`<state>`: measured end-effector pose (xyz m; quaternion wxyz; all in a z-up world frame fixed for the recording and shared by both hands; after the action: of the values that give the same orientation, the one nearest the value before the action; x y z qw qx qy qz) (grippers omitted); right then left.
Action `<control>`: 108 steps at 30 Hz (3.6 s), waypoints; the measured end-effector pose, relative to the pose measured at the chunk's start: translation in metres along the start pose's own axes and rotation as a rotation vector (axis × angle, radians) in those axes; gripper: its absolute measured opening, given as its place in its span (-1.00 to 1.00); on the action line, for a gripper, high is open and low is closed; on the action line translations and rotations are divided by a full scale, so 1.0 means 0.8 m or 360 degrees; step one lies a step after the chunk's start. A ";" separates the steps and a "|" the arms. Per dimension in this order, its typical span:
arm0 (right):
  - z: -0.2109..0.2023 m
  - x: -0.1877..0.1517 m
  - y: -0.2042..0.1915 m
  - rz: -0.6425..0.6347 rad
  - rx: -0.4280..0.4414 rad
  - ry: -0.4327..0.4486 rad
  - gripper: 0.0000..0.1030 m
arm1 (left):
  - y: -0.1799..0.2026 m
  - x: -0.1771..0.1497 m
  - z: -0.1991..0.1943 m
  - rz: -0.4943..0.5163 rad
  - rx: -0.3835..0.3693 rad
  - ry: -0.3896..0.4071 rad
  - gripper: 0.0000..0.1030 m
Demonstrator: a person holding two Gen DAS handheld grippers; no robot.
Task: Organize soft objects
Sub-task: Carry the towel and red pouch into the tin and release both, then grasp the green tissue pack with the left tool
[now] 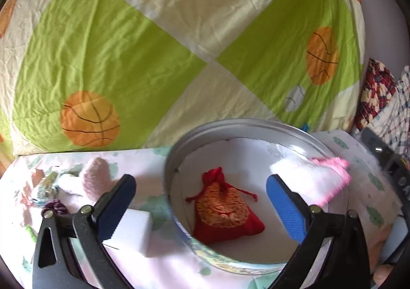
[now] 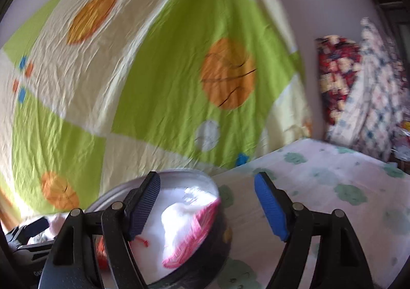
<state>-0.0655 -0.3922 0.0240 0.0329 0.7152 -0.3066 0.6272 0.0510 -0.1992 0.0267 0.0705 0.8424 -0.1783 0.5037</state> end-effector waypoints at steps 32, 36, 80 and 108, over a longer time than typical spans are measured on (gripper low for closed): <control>-0.084 -0.033 -0.033 -0.0074 -0.0103 0.0124 0.52 | -0.210 -0.090 -0.082 0.0019 0.0250 0.0072 1.00; -0.093 -0.041 -0.054 -0.0117 -0.0028 0.0116 0.52 | -0.220 -0.093 -0.080 0.0006 0.0289 0.0054 1.00; -0.095 -0.156 -0.263 -0.0483 0.0642 -0.0513 0.52 | -0.322 -0.144 0.008 -0.0136 0.0297 -0.0715 0.96; 0.044 -0.220 -0.351 -0.0540 0.0258 -0.1068 0.56 | -0.370 -0.120 -0.066 -0.0421 0.0474 -0.0236 0.34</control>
<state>0.0962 -0.1098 -0.0502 -0.0226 0.9216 -0.1271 0.3662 0.0760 0.1132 -0.0138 -0.0026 0.8943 0.0055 0.4475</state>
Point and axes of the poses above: each gripper's, at about its wrist camera, not at the fingertips, and z roughly the way its jaws point, y to its right, x to its top, the point moved 1 cm from there along z, roughly the way its jaws point, and after that the axes turned 4 degrees about z, right-handed, at the moved point
